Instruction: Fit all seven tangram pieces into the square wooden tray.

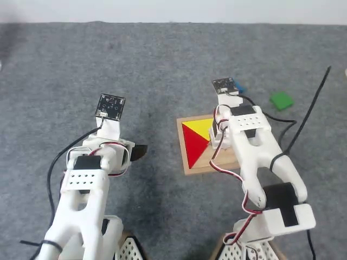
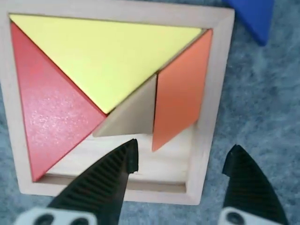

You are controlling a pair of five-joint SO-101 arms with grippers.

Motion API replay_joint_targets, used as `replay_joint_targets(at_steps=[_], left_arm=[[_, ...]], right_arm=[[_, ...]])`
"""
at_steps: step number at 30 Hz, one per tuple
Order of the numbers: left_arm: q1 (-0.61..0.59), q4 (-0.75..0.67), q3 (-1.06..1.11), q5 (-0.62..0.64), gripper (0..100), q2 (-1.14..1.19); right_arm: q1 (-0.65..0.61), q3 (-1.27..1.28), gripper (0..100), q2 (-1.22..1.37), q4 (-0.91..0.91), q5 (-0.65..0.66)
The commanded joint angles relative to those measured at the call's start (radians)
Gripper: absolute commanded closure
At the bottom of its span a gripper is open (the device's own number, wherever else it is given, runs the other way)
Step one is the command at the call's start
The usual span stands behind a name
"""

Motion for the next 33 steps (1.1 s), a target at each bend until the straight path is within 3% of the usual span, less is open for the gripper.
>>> replay_joint_targets(at_steps=[1,10,16,23,33], left_arm=[[0.002,-0.015,-0.004,-0.009,65,-0.025],[0.003,-0.015,-0.004,-0.009,65,-0.025],[0.003,-0.015,-0.004,-0.009,65,-0.025],[0.003,-0.015,-0.004,-0.009,65,-0.025],[0.003,-0.015,-0.004,-0.009,65,-0.025]], right_arm=[[-0.001,-0.054,69.9,-0.01,0.065,0.018],[0.059,-0.101,69.9,-0.061,0.156,0.011],[0.028,-0.129,69.9,-0.11,0.107,-0.028],[-0.076,-0.133,69.9,0.038,0.024,-0.055],[-0.07,-0.135,69.9,0.067,0.001,-0.058]])
